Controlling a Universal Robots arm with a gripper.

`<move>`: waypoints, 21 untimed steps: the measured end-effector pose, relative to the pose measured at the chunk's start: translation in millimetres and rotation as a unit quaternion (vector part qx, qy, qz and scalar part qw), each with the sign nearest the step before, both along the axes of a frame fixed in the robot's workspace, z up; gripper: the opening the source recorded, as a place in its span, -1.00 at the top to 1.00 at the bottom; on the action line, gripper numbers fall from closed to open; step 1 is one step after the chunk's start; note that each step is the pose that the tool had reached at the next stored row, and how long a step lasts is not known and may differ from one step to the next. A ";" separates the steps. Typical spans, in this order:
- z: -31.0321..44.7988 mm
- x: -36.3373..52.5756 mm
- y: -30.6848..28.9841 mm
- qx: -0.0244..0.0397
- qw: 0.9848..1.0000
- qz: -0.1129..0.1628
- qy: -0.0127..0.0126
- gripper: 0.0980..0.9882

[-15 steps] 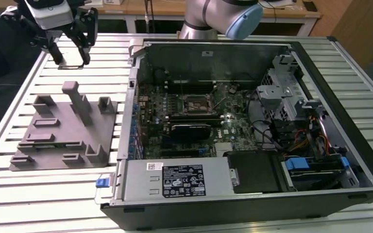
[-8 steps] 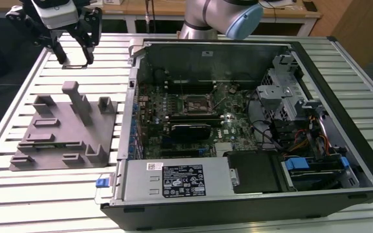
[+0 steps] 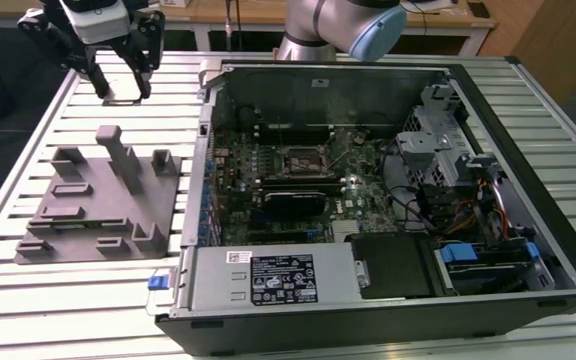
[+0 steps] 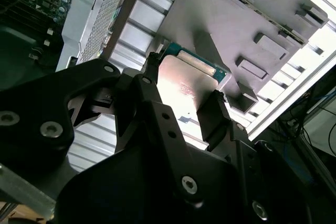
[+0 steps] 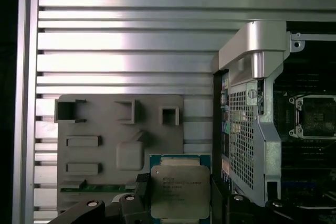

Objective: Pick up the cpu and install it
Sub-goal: 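Pick up the cpu and move it towards the insertion slot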

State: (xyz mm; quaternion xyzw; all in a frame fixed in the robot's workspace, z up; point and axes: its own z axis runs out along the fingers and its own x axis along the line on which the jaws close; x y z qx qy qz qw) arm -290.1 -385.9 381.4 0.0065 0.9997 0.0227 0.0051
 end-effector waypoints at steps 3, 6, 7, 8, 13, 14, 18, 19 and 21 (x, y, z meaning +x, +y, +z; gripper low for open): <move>0.0 2.8 0.5 0.000 1.000 0.000 0.000 0.00; 0.0 5.9 1.0 0.000 1.000 0.000 0.000 0.00; 0.0 6.9 1.1 0.000 1.000 0.000 0.000 0.00; -0.1 7.9 1.3 0.000 1.000 0.000 0.000 0.00; -0.1 13.2 2.1 0.000 1.000 0.000 0.000 0.00; 0.0 14.2 2.3 0.000 1.000 0.000 0.000 0.00; 0.0 18.5 3.0 0.000 1.000 0.000 0.000 0.00; 0.0 19.6 3.2 0.000 1.000 0.000 0.000 0.00; -0.1 21.6 3.5 0.000 1.000 0.000 0.000 0.00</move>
